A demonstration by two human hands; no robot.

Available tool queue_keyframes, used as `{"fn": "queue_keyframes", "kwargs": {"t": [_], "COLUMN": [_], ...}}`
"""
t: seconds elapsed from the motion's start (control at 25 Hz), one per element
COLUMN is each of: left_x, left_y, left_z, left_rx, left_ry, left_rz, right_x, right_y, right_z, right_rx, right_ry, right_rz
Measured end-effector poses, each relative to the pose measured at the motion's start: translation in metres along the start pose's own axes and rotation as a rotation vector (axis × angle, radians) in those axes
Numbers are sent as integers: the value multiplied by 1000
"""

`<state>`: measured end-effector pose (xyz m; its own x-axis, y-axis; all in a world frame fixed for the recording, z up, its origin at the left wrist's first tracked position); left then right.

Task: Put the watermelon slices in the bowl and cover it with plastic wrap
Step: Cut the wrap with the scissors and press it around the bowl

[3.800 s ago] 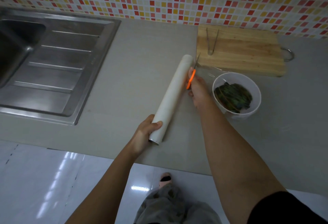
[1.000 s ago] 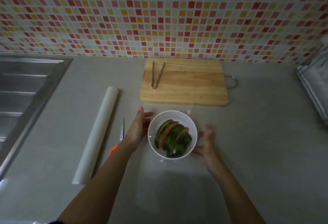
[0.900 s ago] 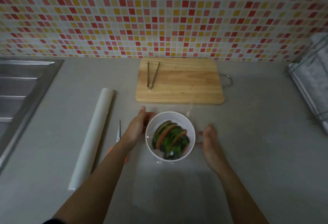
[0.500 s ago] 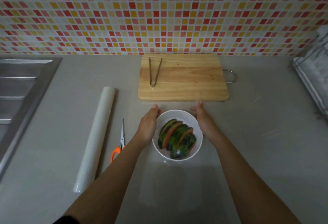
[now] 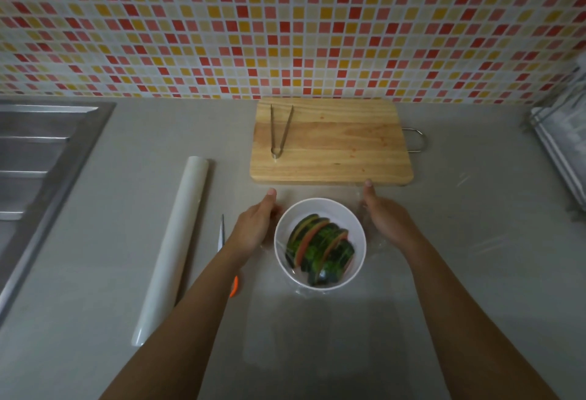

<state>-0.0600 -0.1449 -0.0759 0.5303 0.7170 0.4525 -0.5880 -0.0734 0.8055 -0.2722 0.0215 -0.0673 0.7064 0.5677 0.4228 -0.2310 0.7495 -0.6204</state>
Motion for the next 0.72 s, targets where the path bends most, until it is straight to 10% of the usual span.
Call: {"fn": "queue_keyframes", "kwargs": {"t": [0.32, 0.72], "left_x": [2, 8], "left_y": [19, 34], "left_z": [-7, 4], "left_rx": [149, -119], "left_ry": [-153, 106], "left_rz": [-77, -262], "right_x": [3, 16], "right_y": [-17, -21], "right_z": [-19, -16], "right_rx": [-207, -619], "right_ry": [-316, 13], "right_rz": [-56, 53]}}
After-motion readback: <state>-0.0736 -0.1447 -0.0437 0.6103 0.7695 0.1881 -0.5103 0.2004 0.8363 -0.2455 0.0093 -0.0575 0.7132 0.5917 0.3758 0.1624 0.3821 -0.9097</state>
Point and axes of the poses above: each hand's wrist, its own x-axis away from the middle knuckle, its own z-axis out of the back of the hand, y = z × x, the point moved 8 cm from there along -x, towards the middle knuckle, and after that the axes turned 3 degrees about z, right-handed, at the moved point
